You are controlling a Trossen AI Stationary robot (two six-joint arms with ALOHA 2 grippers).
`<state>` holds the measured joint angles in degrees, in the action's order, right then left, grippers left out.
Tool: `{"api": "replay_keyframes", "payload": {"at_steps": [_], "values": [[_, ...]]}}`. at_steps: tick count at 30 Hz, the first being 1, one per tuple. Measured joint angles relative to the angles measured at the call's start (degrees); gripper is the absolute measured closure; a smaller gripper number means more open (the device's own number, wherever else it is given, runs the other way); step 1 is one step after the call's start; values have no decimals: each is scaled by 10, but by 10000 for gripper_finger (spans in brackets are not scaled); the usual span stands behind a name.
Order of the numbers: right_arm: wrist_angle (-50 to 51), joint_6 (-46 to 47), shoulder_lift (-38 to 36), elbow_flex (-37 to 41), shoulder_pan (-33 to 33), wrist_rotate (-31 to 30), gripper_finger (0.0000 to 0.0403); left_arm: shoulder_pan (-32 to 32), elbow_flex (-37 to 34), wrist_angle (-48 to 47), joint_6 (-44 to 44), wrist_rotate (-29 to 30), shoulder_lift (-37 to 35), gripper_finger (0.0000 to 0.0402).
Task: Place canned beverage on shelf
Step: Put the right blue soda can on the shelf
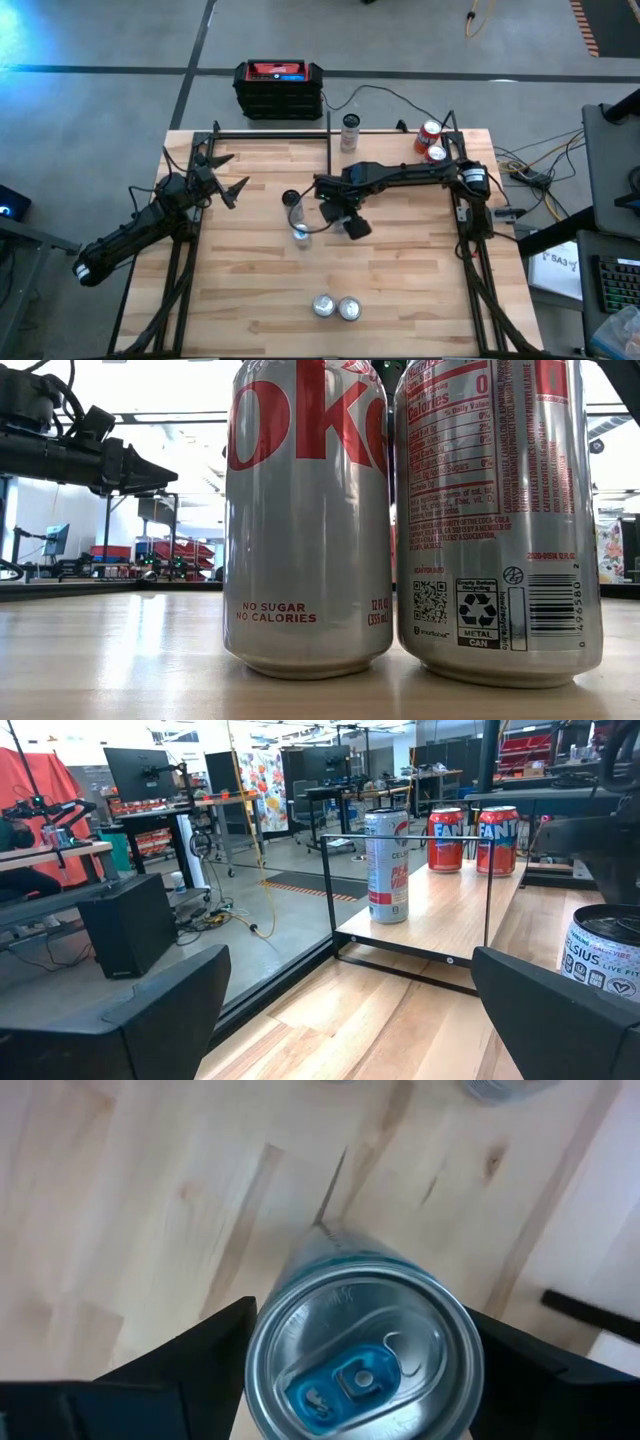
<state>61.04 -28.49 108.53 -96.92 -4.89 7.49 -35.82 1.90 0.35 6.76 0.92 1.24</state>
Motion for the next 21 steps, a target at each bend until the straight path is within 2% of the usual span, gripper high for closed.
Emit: {"api": "replay_keyframes", "payload": {"at_steps": [5, 16, 21], "values": [[-1, -51, 0, 0, 0, -1, 120, 0, 0, 0, 0, 0, 0, 3], [-10, 4, 0, -1, -3, -11, 119, 0, 0, 0, 0, 0, 0, 3], [-28, 25, 0, -1, -3, -14, 88, 0, 0, 0, 0, 0, 0, 3]]}}
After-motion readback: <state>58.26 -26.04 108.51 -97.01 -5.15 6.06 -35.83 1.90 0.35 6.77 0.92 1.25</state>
